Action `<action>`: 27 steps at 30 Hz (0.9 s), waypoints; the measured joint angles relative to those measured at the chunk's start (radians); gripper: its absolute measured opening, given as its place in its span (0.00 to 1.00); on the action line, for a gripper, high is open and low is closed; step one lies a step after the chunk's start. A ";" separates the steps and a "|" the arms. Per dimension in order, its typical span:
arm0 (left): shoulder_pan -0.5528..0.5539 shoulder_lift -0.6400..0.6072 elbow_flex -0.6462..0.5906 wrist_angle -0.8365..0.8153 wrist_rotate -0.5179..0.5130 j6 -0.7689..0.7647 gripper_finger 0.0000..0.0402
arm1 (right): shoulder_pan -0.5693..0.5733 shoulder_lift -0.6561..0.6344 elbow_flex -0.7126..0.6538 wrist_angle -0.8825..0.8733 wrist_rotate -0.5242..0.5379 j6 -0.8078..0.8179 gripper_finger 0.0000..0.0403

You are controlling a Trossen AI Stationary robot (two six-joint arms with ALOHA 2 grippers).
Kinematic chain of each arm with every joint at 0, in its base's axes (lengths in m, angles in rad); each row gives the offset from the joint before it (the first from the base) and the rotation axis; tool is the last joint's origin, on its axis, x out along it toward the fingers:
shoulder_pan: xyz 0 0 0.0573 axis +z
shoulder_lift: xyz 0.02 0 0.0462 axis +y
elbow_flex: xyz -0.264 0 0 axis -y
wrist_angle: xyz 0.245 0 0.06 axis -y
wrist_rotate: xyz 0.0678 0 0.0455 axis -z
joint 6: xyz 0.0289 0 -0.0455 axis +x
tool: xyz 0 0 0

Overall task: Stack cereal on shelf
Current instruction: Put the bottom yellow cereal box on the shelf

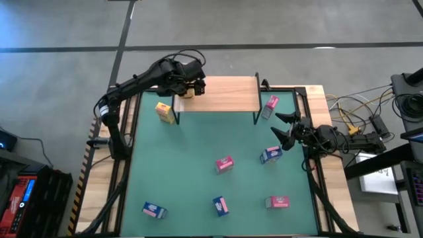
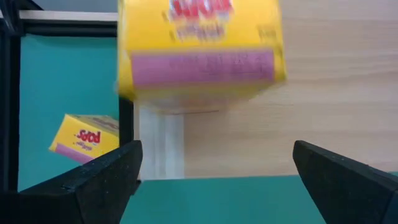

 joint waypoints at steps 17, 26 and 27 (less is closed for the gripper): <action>-0.010 0.086 -0.009 0.050 -0.020 -0.014 0.99 | 0.000 0.000 0.000 0.000 0.000 0.000 0.95; -0.009 0.093 -0.009 0.089 -0.049 0.001 0.99 | 0.000 0.000 0.000 0.000 0.000 0.000 0.95; -0.009 0.093 -0.009 0.093 -0.056 0.002 0.99 | 0.000 0.000 0.000 0.000 0.000 0.000 0.95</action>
